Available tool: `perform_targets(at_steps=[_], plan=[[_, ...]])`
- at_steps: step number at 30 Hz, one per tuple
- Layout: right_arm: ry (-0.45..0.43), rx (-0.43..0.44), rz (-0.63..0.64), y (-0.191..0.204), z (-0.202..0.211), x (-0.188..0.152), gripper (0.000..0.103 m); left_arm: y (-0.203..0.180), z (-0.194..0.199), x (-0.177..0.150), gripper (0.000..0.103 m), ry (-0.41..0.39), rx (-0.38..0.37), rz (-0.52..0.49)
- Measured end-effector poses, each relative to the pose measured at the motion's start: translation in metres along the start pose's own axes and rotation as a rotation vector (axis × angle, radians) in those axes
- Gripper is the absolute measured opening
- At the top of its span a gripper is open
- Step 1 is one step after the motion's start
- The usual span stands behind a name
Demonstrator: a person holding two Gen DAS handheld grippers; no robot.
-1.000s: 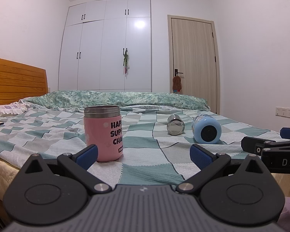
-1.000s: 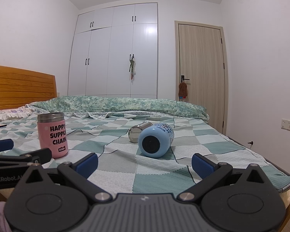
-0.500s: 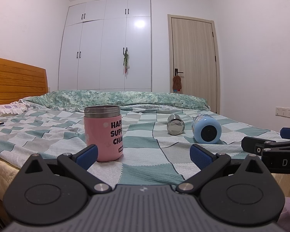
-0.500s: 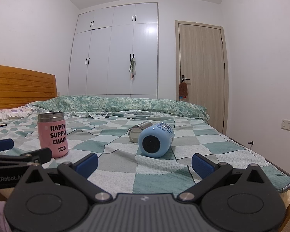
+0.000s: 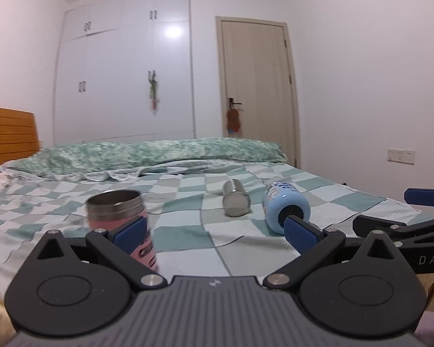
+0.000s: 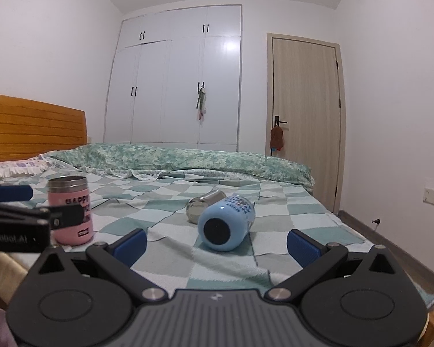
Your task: Flip cup upright
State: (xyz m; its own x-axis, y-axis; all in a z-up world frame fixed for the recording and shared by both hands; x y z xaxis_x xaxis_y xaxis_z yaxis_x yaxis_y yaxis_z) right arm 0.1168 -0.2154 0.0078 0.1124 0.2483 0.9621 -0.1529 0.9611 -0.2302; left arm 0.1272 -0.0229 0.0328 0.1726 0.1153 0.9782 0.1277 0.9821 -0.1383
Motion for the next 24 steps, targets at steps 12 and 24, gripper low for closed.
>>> perform_targets(at_steps=[12,24], plan=[[0.075,-0.019,0.001,-0.05,-0.067,0.013,0.103,-0.02,-0.1,0.027,0.103,0.144,-0.142,-0.048],[0.239,0.03,0.054,-0.077,-0.145,0.018,0.103,-0.042,-0.219,0.024,0.103,0.415,-0.29,-0.084]])
Point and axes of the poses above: each gripper's, at about its wrist camera, not at the fingertips, and z roughly against the way its jaws point, y to its left, x to its top, the point moved 8 cm from there along -z, roughly the way its jaws point, and after that the axes turned 12 degrees about z, right-handed, at the moved point
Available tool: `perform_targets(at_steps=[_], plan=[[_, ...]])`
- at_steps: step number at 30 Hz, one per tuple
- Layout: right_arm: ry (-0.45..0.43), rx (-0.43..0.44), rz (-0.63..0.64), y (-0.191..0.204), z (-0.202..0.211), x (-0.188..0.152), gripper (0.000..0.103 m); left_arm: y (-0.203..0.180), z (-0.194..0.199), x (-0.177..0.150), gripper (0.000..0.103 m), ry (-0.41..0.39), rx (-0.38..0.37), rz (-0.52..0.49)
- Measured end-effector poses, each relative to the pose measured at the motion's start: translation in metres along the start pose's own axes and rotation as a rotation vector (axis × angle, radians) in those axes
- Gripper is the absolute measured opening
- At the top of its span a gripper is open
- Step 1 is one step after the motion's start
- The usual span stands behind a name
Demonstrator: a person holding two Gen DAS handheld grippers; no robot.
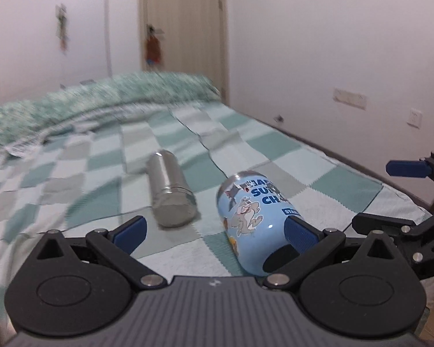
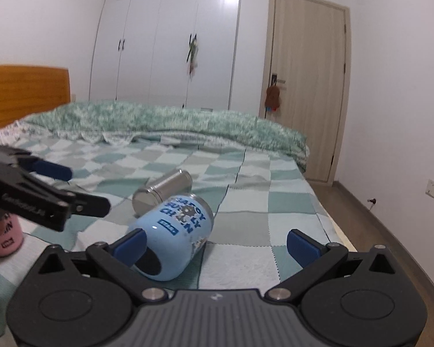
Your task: Flip cup upright
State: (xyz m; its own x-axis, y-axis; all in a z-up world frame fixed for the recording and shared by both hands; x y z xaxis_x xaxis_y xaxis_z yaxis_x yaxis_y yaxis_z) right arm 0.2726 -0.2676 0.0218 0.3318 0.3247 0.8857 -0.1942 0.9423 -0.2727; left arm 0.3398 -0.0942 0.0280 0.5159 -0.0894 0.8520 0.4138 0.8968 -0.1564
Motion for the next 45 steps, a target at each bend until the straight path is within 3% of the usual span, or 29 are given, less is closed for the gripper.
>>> perform_targets(at_steps=[4,10,16,23,29,34,39,45], plan=[[0.059,0.007,0.013,-0.011,-0.018,-0.002,0.103,0.004,-0.036,0.006,0.103,0.119,-0.064,0.037],[0.139,0.04,0.011,-0.027,-0.035,-0.009,0.103,-0.001,-0.077,0.01,0.103,0.289,-0.226,0.121],[0.19,0.042,0.033,-0.038,-0.053,-0.012,0.103,-0.014,-0.102,0.008,0.103,0.413,-0.262,0.143],[0.258,0.056,0.068,-0.042,-0.072,-0.021,0.103,-0.041,-0.126,-0.003,0.103,0.487,-0.278,0.094],[0.276,0.046,0.066,-0.043,-0.077,-0.028,0.103,-0.044,-0.151,-0.015,0.103,0.577,-0.342,0.086],[0.289,0.056,0.091,-0.038,-0.078,-0.031,0.103,-0.036,-0.15,-0.012,0.102,0.568,-0.409,0.042],[0.278,0.057,0.078,-0.037,-0.078,-0.028,0.103,-0.019,-0.145,-0.008,0.101,0.542,-0.388,0.065],[0.256,0.063,0.075,-0.032,-0.071,-0.022,0.103,-0.025,-0.118,-0.003,0.097,0.488,-0.368,0.01]])
Point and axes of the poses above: each gripper's, at about its wrist camera, not at the fingertips, and z roughly against the way its jaws point, y to its left, x to its top, the point moved 8 cm from there along -z, roughly the way its jaws point, and after that the axes turned 12 degrees about z, right-handed, at the moved point
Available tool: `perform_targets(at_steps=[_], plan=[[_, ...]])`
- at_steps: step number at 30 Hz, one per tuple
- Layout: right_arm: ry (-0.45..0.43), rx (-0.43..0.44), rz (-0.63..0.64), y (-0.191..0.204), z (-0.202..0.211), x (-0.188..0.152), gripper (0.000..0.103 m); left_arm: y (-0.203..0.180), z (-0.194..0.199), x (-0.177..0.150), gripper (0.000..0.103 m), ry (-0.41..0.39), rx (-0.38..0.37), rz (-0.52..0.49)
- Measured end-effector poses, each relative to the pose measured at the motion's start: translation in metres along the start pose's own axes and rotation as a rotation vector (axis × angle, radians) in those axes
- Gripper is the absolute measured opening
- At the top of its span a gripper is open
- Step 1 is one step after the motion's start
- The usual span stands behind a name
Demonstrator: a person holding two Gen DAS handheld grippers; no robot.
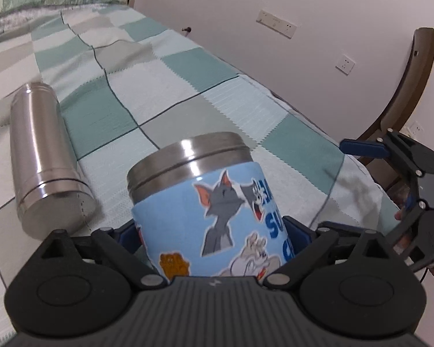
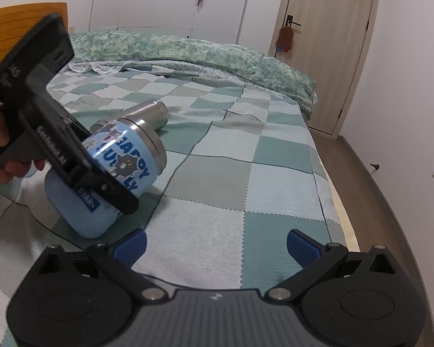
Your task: Flip cup upright
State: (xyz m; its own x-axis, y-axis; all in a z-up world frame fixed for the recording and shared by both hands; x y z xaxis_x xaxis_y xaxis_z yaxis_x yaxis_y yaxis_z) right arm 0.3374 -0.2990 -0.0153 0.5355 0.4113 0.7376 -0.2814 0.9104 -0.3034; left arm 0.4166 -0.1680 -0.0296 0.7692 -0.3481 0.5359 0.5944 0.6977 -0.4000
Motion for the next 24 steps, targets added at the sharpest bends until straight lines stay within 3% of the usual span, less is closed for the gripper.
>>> perform_targets(at_steps=[12,24], plan=[[-0.054,0.006,-0.031,0.009,0.039,0.006,0.103,-0.041,0.042,-0.03,0.086,-0.114,0.021,-0.035],[-0.137,0.06,-0.022,0.035,0.092,0.012,0.103,-0.075,0.103,-0.069,0.086,-0.208,0.089,-0.001]])
Point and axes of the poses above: each gripper's, at about its wrist camera, not at the fingertips, and z roughly against the way its jaws point, y to its left, x to its top, the point moved 8 cm from there along -z, roughly the way its jaws point, and after that the axes turned 12 degrees about z, right-handed, at the moved point
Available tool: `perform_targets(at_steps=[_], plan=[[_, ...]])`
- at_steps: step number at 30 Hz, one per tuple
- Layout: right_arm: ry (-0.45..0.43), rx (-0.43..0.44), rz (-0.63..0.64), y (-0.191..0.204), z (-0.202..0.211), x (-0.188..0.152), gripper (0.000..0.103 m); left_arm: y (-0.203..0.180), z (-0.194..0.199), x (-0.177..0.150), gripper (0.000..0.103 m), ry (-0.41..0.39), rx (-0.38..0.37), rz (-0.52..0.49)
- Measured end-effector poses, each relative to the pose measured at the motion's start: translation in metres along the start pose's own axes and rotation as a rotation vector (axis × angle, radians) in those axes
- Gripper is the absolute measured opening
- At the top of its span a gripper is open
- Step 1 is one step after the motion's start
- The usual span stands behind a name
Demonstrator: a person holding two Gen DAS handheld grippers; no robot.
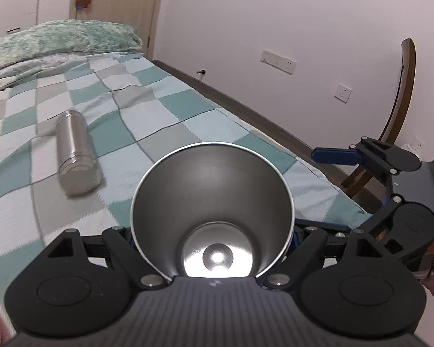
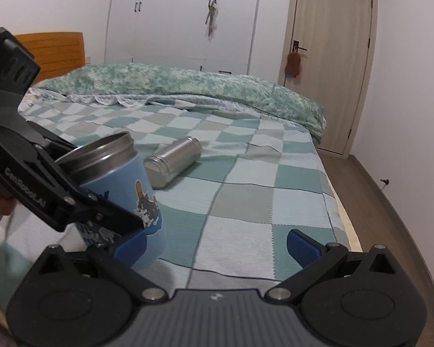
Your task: Flip cup upright
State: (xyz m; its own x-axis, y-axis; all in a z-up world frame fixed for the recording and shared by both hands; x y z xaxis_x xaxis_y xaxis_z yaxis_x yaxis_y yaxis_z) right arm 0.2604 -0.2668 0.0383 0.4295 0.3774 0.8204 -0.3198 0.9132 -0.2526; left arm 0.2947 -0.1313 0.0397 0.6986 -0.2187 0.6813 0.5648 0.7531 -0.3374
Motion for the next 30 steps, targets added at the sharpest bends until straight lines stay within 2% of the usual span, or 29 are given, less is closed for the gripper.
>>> perform_targets(at_steps=[7,11,15,19,23,26,28,30], plan=[[-0.038,0.064,0.016,0.026,0.033,-0.005,0.103,-0.005,0.042,-0.038,0.086,0.048,0.084,0.042],[-0.03,0.101,0.01,0.041,0.044,-0.016,0.103,-0.001,0.055,-0.061,0.086,0.117,0.123,0.084],[-0.015,0.126,0.017,0.053,0.049,-0.026,0.103,0.012,0.05,-0.078,0.086,0.222,0.143,0.154],[-0.004,0.138,0.015,0.058,0.047,-0.032,0.103,0.031,0.031,-0.088,0.086,0.274,0.183,0.197],[0.014,0.138,0.007,0.056,0.036,-0.037,0.103,0.038,0.021,-0.075,0.087,0.247,0.157,0.218],[0.022,0.134,0.002,0.054,0.028,-0.038,0.103,0.037,0.013,-0.068,0.089,0.214,0.168,0.19],[0.025,0.136,-0.002,0.053,0.023,-0.038,0.103,0.036,0.015,-0.064,0.1,0.18,0.193,0.16],[0.028,0.138,-0.002,0.052,0.019,-0.038,0.103,0.035,0.022,-0.059,0.103,0.127,0.23,0.133]])
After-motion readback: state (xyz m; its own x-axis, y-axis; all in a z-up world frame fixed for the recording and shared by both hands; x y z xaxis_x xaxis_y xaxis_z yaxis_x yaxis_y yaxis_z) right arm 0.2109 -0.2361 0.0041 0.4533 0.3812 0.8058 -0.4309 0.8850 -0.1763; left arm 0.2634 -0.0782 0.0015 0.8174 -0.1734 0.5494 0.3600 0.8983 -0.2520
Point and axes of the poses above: each gripper's, at about its wrist camera, not at the fingertips, and z roughly against the way its jaws point, y to its left, x to its top, the point moved 8 cm from there along -z, roughly the way its jaws point, and after that the axes turned 12 degrees about z, right-handed, at the moved point
